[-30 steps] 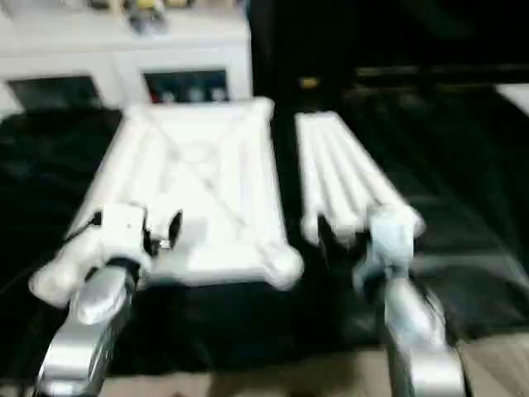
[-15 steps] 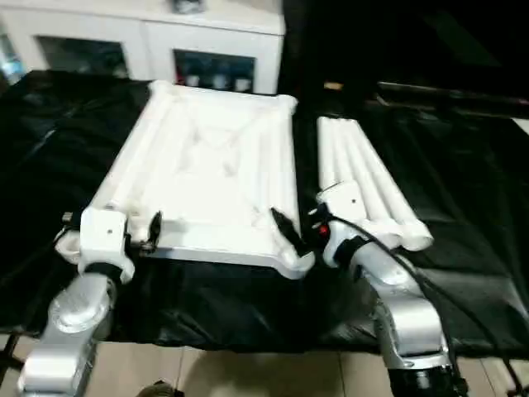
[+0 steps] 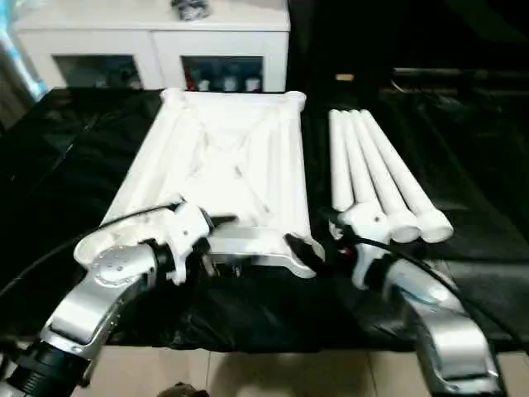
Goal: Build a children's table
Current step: Move table base
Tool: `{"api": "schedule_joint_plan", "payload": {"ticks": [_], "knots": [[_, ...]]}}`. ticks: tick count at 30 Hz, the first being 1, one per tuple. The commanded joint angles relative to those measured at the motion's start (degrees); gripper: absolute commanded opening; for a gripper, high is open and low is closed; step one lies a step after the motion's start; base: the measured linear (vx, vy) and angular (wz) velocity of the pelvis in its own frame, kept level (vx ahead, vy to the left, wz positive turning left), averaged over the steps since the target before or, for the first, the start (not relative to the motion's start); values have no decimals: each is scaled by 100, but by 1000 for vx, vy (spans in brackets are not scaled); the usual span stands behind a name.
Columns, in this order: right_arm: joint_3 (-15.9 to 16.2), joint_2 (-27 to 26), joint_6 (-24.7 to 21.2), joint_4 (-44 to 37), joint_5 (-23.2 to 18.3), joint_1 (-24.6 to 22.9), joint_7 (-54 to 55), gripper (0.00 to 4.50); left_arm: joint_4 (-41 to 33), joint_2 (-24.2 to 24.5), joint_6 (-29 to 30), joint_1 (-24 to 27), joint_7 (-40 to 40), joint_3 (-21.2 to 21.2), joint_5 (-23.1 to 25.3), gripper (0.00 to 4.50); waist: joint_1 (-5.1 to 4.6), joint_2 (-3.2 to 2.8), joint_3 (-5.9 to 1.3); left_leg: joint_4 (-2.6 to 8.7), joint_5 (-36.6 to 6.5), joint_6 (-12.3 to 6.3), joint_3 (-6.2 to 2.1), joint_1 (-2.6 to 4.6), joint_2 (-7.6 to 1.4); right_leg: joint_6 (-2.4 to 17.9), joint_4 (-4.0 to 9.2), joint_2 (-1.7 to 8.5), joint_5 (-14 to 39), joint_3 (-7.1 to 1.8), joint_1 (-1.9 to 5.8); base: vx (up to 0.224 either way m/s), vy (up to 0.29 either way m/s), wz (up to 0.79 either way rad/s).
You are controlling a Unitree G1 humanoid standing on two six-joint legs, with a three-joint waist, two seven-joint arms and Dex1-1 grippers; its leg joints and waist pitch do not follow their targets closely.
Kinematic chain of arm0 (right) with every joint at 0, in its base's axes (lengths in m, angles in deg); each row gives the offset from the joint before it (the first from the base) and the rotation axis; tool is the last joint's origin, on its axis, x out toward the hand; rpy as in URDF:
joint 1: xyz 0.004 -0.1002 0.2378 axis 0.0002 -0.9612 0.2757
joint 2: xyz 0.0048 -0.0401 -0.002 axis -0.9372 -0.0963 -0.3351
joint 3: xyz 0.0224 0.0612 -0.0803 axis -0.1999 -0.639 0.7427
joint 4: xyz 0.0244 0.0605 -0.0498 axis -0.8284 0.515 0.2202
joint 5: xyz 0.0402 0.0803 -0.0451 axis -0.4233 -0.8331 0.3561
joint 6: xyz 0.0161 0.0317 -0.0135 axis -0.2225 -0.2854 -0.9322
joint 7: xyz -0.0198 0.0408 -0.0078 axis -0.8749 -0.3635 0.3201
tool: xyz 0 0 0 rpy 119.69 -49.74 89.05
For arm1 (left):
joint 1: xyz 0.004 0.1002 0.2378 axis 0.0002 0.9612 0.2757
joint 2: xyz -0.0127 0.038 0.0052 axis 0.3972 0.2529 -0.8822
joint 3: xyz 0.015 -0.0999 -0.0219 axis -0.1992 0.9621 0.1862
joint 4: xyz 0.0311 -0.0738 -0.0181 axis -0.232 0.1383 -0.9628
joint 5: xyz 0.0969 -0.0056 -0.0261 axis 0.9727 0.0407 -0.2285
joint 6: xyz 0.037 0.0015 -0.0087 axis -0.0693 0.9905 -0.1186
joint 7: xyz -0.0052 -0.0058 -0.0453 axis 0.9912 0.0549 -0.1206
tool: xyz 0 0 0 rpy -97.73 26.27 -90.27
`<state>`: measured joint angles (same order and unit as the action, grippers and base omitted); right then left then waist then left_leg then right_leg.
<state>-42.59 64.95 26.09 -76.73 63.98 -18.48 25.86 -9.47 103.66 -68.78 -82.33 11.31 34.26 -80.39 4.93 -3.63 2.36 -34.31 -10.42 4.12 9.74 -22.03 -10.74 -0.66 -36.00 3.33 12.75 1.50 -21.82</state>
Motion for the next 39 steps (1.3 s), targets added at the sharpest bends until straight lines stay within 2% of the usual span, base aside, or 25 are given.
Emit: {"api": "schedule_joint_plan", "payload": {"ticks": [1, 2, 3, 5, 7, 10, 11, 12, 14, 17, 18, 21, 25, 27, 28, 29, 32, 33, 34, 37, 38, 39], "knots": [[-46, 194, -80, -203, -72, -118, -140, 450, 276, 70, -33, -168, -260, -165, 70, 404, -5, 44, -277, 404, -1217, -136, -85, 80, -175, 887, 529, 384, 1015, -217, 194, 0, 0, 0], [-27, 313, -70, -236, -29, -213, -211, 450, 529, 56, -130, -286, -323, -244, 201, 389, -19, 54, -279, 396, -1248, -146, -80, 83, -171, 872, 537, 381, 1106, -218, 195, 0, 0, 0], [-27, 313, -70, -236, -29, -213, -211, 450, 529, 56, -130, -286, -323, -244, 201, 378, -22, 21, -285, 392, -1291, -159, -77, 93, -174, 830, 569, 378, 1264, -221, 180, 0, 0, 0], [-1, 417, -74, -265, 39, -287, -250, 450, 762, 23, -256, -391, -438, -272, 235, 362, -30, 15, -303, 392, -1226, -179, -88, 76, -172, 827, 561, 383, 1296, -210, 191, 0, 0, 0], [-9, 471, -91, -303, 38, -336, -301, 450, 946, 18, -304, -502, -472, -320, 305, 359, -43, 5, -312, 392, -1184, -199, -93, 68, -178, 861, 549, 382, 1204, -201, 190, 0, 0, 0], [-6, 593, -191, -466, -6, -425, -351, 450, 1593, -17, -530, -862, -395, -380, 456, 322, -59, 4, -324, 381, -1122, -249, -88, 72, -172, 867, 546, 355, 997, -199, 187, 0, 0, 0], [-3, 610, -208, -486, -20, -422, -347, 450, 1745, -43, -571, -941, -382, -372, 464, 314, -51, -6, -347, 367, -1056, -257, -92, 80, -178, 893, 523, 371, 863, -199, 195, 0, 0, 0], [-2, 615, -213, -493, -24, -421, -346, 450, 1793, -51, -584, -966, -378, -369, 467, 303, -55, -7, -339, 373, -1038, -272, -92, 74, -181, 944, 521, 371, 791, -193, 194, 0, 0, 0], [31, 688, -224, -514, -47, -424, -387, 450, 2035, -104, -570, -1092, -429, -344, 443, 278, -54, 15, -357, 354, -922, -321, -88, 62, -182, 1045, 487, 382, 549, -191, 214, 0, 0, 0], [72, 760, -210, -511, -21, -432, -458, 450, 2259, -114, -623, -1202, -533, -330, 470, 267, -60, 11, -366, 340, -829, -396, -85, 60, -184, 1118, 475, 382, 363, -187, 216, 0, 0, 0], [68, 786, -225, -508, -38, -439, -500, 450, 2360, -99, -641, -1256, -622, -344, 476, 243, -68, 52, -360, 338, -839, -434, -76, 56, -178, 1135, 487, 381, 359, -189, 220, 0, 0, 0], [27, 883, -343, -537, -157, -421, -639, 450, 2535, -12, -553, -1360, -1021, -431, 420, 229, -57, 56, -339, 352, -915, -457, -73, 67, -185, 1137, 504, 395, 636, -190, 211, 0, 0, 0], [100, 1027, -392, -518, -202, -392, -832, 450, 2714, 55, -582, -1445, -1142, -480, 478, 183, -57, 45, -326, 363, -1059, -418, -73, 81, -196, 1103, 528, 408, 964, -194, 198, 0, 0, 0], [178, 1146, -405, -503, -211, -375, -986, 450, 2967, 45, -685, -1545, -1068, -480, 599, 182, -63, 87, -320, 363, -1070, -416, -67, 77, -194, 1090, 540, 402, 1012, -195, 202, 0, 0, 0], [188, 1161, -409, -502, -213, -373, -1009, 450, 3005, 41, -693, -1560, -1056, -481, 621, 156, -59, 72, -316, 365, -1077, -405, -70, 72, -192, 1066, 537, 408, 1078, -196, 200, 0, 0, 0], [229, 1195, -409, -502, -206, -358, -1066, 450, 3076, 29, -700, -1589, -1012, -479, 659, 144, -65, 99, -320, 362, -1092, -406, -65, 71, -192, 1045, 546, 412, 1143, -195, 202, 0, 0, 0], [299, 1267, -441, -502, -222, -322, -1175, 450, 3177, 5, -692, -1640, -951, -473, 737, 132, -57, 95, -305, 370, -1127, -394, -70, 84, -200, 1016, 565, 417, 1327, -194, 187, 0, 0, 0], [317, 1297, -445, -495, -232, -304, -1215, 450, 3179, 1, -676, -1655, -949, -474, 748, 132, -49, 124, -308, 367, -1137, -387, -71, 80, -195, 990, 562, 424, 1434, -195, 190, 0, 0, 0], [317, 1297, -445, -495, -232, -304, -1215, 450, 3179, 1, -676, -1655, -949, -474, 748, 112, -47, 114, -304, 377, -1134, -385, -74, 82, -204, 978, 570, 428, 1474, -194, 185, 0, 0, 0], [350, 1364, -440, -469, -242, -266, -1292, 450, 3158, 37, -589, -1688, -966, -518, 806, 108, -30, 123, -308, 378, -1085, -395, -74, 76, -211, 970, 562, 426, 1393, -197, 175, 0, 0, 0], [354, 1376, -435, -464, -240, -262, -1304, 450, 3153, 44, -572, -1691, -966, -527, 821, 104, -24, 148, -310, 375, -1041, -422, -70, 71, -208, 975, 552, 426, 1332, -197, 177, 0, 0, 0], [366, 1401, -423, -445, -235, -245, -1336, 450, 3149, 58, -528, -1701, -969, -541, 864, 94, -13, 138, -310, 375, -1022, -426, -69, 70, -209, 982, 552, 431, 1312, -197, 172, 0, 0, 0]]}}
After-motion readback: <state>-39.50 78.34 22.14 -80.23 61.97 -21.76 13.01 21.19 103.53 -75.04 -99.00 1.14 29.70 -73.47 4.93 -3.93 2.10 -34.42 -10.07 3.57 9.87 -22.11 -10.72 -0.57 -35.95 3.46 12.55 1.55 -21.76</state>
